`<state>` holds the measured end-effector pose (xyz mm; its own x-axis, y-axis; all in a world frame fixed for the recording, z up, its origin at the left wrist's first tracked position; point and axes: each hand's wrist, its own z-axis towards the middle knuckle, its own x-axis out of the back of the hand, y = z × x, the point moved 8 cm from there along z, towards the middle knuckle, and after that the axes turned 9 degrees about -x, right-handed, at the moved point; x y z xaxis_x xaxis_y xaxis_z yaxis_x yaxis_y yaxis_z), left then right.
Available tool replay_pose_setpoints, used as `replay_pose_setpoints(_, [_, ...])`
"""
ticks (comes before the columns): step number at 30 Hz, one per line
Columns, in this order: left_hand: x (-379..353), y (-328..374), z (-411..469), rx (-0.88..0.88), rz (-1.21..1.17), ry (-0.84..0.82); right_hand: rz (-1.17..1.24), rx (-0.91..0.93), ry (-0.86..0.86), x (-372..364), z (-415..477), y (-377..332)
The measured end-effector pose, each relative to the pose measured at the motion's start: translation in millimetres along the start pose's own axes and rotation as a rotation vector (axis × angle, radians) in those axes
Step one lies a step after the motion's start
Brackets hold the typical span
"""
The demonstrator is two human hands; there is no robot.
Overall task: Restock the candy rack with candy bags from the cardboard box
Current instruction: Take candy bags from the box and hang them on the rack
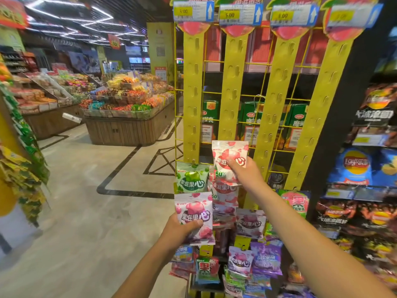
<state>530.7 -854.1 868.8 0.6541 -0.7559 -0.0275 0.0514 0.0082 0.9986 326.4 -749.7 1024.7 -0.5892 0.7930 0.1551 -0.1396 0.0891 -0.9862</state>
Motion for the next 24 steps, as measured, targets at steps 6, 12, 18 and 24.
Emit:
replay_pose_setpoints(6, [0, -9, 7, 0.018, -0.018, -0.009, -0.037, -0.035, -0.012, -8, 2, 20])
replay_pose_setpoints(12, [-2, -13, 7, 0.023, 0.002, -0.018, -0.107, -0.020, 0.022, -8, -1, 30])
replay_pose_setpoints(18, [-4, -18, 6, 0.043, 0.000, -0.006, -0.084, -0.052, 0.048, -7, 0, 44])
replay_pose_setpoints(24, [-12, -20, 3, 0.032, 0.009, -0.013, 0.019, -0.118, 0.016, -1, -6, 69])
